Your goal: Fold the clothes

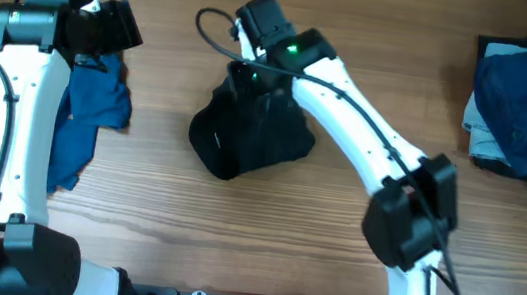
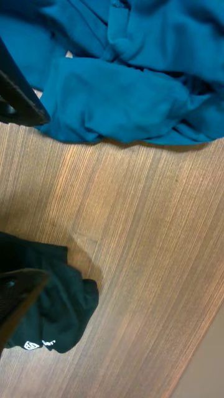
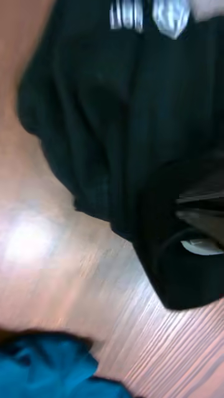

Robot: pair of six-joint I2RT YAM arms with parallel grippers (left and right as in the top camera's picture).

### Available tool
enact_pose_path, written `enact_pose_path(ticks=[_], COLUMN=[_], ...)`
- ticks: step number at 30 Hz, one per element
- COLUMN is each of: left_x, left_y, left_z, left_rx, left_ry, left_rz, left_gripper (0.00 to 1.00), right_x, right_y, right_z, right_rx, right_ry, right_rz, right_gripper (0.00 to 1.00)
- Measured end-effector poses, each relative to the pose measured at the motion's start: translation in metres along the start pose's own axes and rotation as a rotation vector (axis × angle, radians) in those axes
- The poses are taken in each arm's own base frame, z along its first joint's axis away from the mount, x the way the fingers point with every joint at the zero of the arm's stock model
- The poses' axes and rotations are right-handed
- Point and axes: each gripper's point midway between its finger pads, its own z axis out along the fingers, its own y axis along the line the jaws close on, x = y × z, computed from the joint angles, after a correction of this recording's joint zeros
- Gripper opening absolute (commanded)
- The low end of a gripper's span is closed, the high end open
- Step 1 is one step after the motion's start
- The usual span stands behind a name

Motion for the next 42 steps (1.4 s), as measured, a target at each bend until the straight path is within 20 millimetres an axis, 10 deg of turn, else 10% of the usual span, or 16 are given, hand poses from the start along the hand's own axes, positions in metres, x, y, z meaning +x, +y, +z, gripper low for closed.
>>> enact_pose_path(ticks=[14, 21, 29, 37, 42], left_x=[-0.001, -0.003, -0.003, 0.002, 0.011], left_y=[0.001, 0.002, 0.002, 0.0, -0.003], left_z=[0.0, 0.0, 0.0, 0.0, 0.002], left_rx=[-0.008, -0.011, -0.011, 0.003, 0.02], left_ry=[-0.004, -0.013, -0.013, 0.009, 0.05], left_rz=[0.0, 0.001, 0.001, 0.0, 0.0], left_gripper=[0.73, 0.73, 0.73, 0.74, 0.75], right_x=[0.006, -0.023, -0.052, -0.001, 0.011], right_y=[0.052, 0.014, -0.056, -0.093, -0.126], right_z=[0.06, 0.038, -0.049, -0.073, -0.082], right_rx=[-0.157, -0.195, -0.228, -0.164, -0.133], right_ry=[0.026, -0.017, -0.117, 0.056, 0.081], right_rz=[0.04, 0.126, 0.233, 0.213, 0.227], right_gripper=[0.04, 0.14, 0.4, 0.98, 1.0])
